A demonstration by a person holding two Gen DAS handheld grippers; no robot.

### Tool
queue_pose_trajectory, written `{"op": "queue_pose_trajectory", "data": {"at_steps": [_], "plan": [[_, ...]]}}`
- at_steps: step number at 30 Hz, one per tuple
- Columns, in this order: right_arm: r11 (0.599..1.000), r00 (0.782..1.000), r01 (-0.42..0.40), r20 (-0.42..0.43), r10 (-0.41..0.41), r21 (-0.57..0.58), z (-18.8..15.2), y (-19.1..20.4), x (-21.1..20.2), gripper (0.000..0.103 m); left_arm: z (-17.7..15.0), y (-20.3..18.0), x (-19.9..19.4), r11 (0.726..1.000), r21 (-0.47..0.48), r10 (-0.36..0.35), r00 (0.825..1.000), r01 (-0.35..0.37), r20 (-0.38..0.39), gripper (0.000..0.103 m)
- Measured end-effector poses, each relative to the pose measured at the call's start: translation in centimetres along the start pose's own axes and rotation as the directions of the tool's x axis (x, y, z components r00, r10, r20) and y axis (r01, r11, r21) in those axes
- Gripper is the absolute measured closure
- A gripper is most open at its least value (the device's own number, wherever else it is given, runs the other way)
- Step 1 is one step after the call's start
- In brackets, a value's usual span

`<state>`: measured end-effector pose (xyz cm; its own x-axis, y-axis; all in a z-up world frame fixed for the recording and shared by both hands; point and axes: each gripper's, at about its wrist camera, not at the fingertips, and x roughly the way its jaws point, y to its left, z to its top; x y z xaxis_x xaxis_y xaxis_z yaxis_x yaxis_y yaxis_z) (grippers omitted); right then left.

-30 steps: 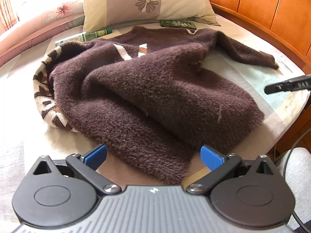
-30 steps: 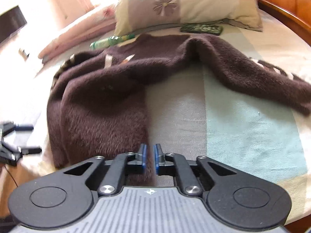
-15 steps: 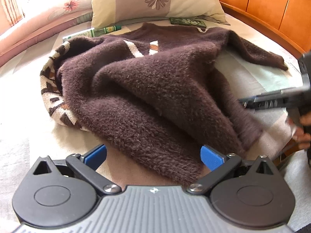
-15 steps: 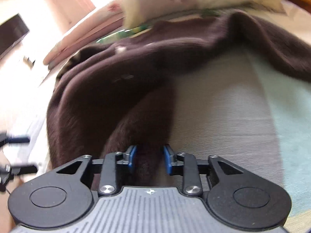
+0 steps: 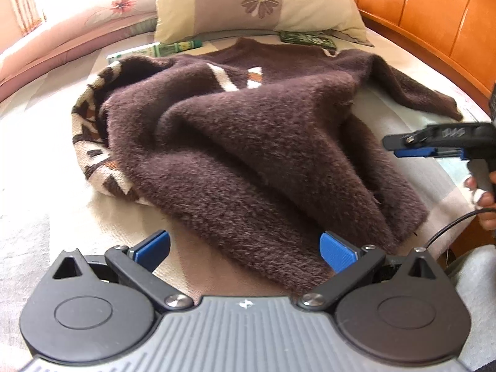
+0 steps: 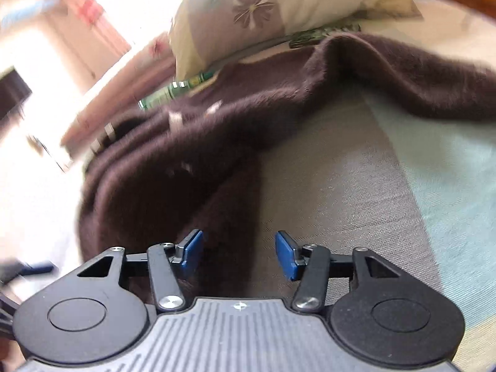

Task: Fold clothes
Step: 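Pull the grasped sweater fabric with the right gripper to spread the body flat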

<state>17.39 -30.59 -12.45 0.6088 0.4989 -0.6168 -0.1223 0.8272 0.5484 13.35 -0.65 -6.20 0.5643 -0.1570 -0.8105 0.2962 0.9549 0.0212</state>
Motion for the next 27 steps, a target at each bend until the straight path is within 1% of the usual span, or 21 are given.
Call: {"op": "queue_pose_trajectory", "data": {"at_steps": [2, 4, 7, 9, 10, 11, 12, 13, 14, 16, 18, 22, 25, 27], "plan": [[0.992, 0.996, -0.079, -0.029, 0.082, 0.099, 0.2, -1.4, 0.2, 0.043, 0.1, 0.2, 0.1, 1.000, -0.001, 0.000, 1.000, 0.000, -0.001, 0.001], [0.979, 0.986, -0.120, -0.096, 0.137, 0.164, -0.4, -2.3, 1.0, 0.043, 0.0, 0.2, 0.3, 1.000, 0.007, -0.009, 1.000, 0.009, -0.004, 0.001], [0.968, 0.974, -0.178, -0.111, 0.199, 0.178, -1.6, -2.4, 1.7, 0.042, 0.0, 0.1, 0.8, 1.000, 0.009, -0.012, 1.000, 0.012, -0.016, 0.001], [0.959, 0.969, -0.198, -0.104, 0.223, 0.205, -1.2, -2.5, 2.5, 0.042, 0.1, -0.1, 1.1, 1.000, 0.015, -0.005, 1.000, 0.006, -0.025, 0.001], [0.956, 0.968, -0.203, -0.103, 0.228, 0.212, -0.9, -2.4, 3.2, 0.045, 0.1, -0.1, 1.0, 1.000, 0.016, -0.005, 1.000, 0.006, -0.022, 0.001], [0.954, 0.967, -0.207, -0.103, 0.233, 0.218, -0.7, -2.4, 3.9, 0.063, 0.1, -0.2, 0.9, 1.000, 0.016, -0.006, 1.000, 0.006, -0.019, 0.001], [0.951, 0.966, -0.211, -0.103, 0.238, 0.225, -0.4, -2.3, 4.7, 0.073, 0.1, -0.2, 0.7, 1.000, 0.016, -0.006, 1.000, 0.006, -0.017, 0.001], [0.957, 0.968, -0.199, -0.108, 0.226, 0.212, -0.3, -1.9, 4.9, 0.079, 0.1, -0.1, 0.5, 1.000, 0.013, -0.009, 1.000, 0.009, -0.011, 0.001], [0.962, 0.971, -0.187, -0.113, 0.212, 0.198, -0.2, -1.4, 5.1, 0.080, 0.0, 0.0, 0.2, 1.000, 0.009, -0.008, 1.000, 0.008, -0.008, 0.001], [0.985, 0.983, -0.148, -0.101, 0.156, 0.087, 0.1, 0.1, 3.6, 0.083, 0.0, 0.3, 0.0, 1.000, 0.001, 0.006, 1.000, -0.006, -0.008, 0.001], [0.995, 0.992, -0.102, -0.081, 0.100, -0.020, 0.2, 1.5, 1.5, 0.084, 0.0, 0.4, -0.1, 1.000, -0.002, 0.029, 1.000, -0.029, -0.009, 0.001], [0.986, 1.000, -0.005, -0.025, 0.001, -0.165, 0.7, 2.7, -4.4, 0.084, 0.2, 0.1, -0.5, 1.000, 0.001, 0.026, 1.000, -0.026, 0.003, 0.001], [0.969, 0.996, 0.083, 0.038, -0.076, -0.232, 1.5, 3.3, -8.4, 0.085, 0.2, -0.7, -0.8, 1.000, 0.028, 0.013, 1.000, -0.014, 0.010, 0.001], [0.960, 0.994, 0.108, 0.026, -0.105, -0.256, 2.0, 3.2, -9.5, 0.084, 0.3, -1.2, -0.9, 0.999, 0.042, 0.003, 1.000, -0.004, 0.011, 0.001]]}}
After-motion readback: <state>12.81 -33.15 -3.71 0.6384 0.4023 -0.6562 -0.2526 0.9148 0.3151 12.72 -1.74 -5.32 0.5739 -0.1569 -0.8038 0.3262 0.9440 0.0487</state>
